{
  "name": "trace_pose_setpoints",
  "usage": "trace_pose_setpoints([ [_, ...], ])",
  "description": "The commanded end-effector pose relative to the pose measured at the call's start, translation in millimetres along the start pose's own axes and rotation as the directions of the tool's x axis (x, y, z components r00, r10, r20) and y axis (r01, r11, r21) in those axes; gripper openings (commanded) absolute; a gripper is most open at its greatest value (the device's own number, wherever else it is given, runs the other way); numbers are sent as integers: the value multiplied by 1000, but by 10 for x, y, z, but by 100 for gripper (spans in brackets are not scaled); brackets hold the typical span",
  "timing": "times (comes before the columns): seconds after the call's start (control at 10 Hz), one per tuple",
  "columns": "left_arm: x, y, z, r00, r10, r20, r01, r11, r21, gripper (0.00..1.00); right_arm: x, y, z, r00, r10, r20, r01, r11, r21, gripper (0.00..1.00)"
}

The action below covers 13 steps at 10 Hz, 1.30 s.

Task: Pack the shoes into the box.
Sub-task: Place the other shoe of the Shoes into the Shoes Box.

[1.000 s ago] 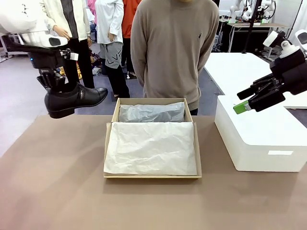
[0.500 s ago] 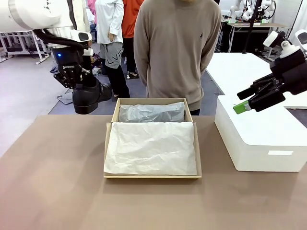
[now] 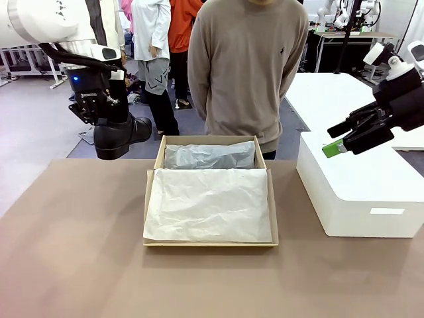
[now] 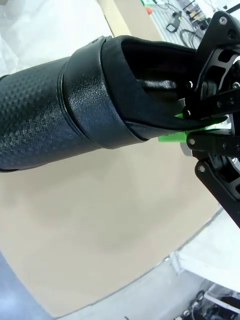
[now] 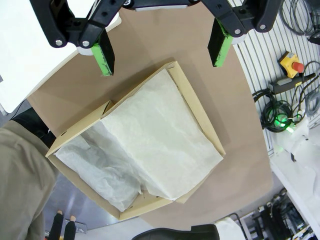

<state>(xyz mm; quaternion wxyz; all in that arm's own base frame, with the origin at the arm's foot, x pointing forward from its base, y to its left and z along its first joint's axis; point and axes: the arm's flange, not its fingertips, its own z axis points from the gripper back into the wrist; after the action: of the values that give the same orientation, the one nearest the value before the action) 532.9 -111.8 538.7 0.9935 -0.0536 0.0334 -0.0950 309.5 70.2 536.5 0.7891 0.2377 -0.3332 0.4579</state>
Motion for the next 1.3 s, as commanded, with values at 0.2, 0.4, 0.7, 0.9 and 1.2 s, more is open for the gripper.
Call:
trace_pose_setpoints([
  [0.2,-14,-263,85,979,194,57,-196,980,37,0,18,-28,-11,999,17,30,-18,1000,20,100],
  [0.4,25,-659,193,917,397,38,-398,917,29,0,18,-28,-11,999,17,30,-18,1000,20,100],
  [0.7,87,-1175,276,822,560,103,-566,824,38,0,18,-28,-11,999,17,30,-18,1000,20,100],
  [0.9,189,-1483,199,762,638,110,-645,762,51,0,18,-28,-11,999,17,30,-18,1000,20,100],
  [1.2,226,-1700,175,764,629,142,-639,768,35,0,18,-28,-11,999,17,30,-18,1000,20,100],
])
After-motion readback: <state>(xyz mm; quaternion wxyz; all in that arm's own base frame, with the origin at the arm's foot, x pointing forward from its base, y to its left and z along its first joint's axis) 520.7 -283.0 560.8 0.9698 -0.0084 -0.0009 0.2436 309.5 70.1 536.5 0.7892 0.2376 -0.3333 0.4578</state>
